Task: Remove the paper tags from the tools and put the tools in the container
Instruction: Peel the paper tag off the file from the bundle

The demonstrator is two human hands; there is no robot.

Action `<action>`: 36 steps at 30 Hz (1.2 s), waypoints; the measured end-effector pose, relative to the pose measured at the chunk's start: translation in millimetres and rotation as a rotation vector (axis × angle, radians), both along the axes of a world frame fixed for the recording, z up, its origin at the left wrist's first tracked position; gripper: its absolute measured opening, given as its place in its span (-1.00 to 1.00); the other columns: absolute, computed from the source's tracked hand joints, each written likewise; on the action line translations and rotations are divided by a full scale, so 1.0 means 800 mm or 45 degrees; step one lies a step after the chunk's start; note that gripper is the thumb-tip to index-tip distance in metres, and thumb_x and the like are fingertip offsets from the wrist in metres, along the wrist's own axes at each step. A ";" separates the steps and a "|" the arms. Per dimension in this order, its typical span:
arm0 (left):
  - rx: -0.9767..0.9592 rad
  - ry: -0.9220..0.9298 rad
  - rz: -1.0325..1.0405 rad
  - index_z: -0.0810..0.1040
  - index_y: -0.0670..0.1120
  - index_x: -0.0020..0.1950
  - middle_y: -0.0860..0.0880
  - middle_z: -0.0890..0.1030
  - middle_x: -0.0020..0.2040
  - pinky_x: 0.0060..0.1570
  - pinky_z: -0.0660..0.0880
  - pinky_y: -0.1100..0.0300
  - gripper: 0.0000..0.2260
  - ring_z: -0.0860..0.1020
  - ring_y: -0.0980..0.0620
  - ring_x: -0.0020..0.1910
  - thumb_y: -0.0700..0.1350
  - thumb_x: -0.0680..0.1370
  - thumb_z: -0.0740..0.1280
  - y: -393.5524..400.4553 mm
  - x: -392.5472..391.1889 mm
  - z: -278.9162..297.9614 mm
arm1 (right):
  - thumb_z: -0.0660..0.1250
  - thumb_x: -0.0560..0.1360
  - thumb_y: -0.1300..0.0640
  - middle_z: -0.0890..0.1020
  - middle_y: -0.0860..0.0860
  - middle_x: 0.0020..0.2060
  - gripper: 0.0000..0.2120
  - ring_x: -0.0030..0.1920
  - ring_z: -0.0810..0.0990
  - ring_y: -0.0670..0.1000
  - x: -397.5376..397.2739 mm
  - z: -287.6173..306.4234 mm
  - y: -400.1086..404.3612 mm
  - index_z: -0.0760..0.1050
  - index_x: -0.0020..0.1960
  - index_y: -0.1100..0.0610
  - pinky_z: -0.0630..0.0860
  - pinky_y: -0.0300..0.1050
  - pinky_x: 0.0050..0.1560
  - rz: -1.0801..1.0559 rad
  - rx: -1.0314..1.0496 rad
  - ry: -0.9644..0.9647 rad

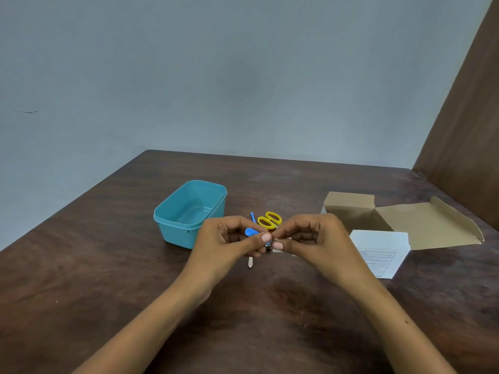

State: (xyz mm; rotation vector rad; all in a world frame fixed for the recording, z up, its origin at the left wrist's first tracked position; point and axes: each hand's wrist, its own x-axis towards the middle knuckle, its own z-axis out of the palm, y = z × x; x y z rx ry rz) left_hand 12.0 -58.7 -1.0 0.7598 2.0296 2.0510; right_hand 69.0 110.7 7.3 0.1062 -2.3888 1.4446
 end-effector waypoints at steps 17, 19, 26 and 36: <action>0.157 -0.201 0.193 0.69 -0.22 -0.14 -0.13 0.71 -0.24 -0.19 0.61 0.16 -0.90 0.69 -0.05 -0.19 -0.23 0.37 0.47 0.006 0.009 0.003 | 0.49 0.38 0.31 0.63 -0.02 -0.10 -0.87 -0.08 0.64 -0.11 0.003 -0.016 -0.026 0.67 -0.10 0.16 0.59 -0.28 -0.10 -0.417 0.140 0.619; 0.176 -0.200 0.182 0.69 -0.21 -0.12 -0.13 0.71 -0.22 -0.16 0.62 0.13 -0.89 0.69 -0.07 -0.16 -0.23 0.37 0.47 0.006 0.010 0.003 | 0.47 0.40 0.30 0.60 -0.03 -0.08 -0.85 -0.08 0.62 -0.11 0.003 -0.019 -0.031 0.68 -0.05 0.15 0.57 -0.33 -0.10 -0.426 0.257 0.643; 0.262 -0.201 0.136 0.69 -0.19 -0.14 -0.12 0.72 -0.21 -0.29 0.58 0.29 -0.92 0.69 -0.01 -0.18 -0.26 0.40 0.43 0.005 0.011 0.005 | 0.49 0.39 0.28 0.63 -0.02 -0.17 -0.87 -0.18 0.58 -0.15 0.002 -0.022 -0.032 0.68 -0.07 0.15 0.48 -0.42 -0.14 -0.425 0.435 0.744; 0.229 -0.219 0.117 0.70 -0.20 -0.08 -0.13 0.72 -0.19 -0.31 0.56 0.30 -0.84 0.69 -0.01 -0.17 -0.30 0.36 0.47 0.007 0.009 0.000 | 0.48 0.42 0.22 0.60 -0.11 -0.20 -0.88 -0.22 0.56 -0.18 -0.002 -0.027 -0.023 0.68 -0.08 0.05 0.41 -0.45 -0.22 -0.521 0.347 0.633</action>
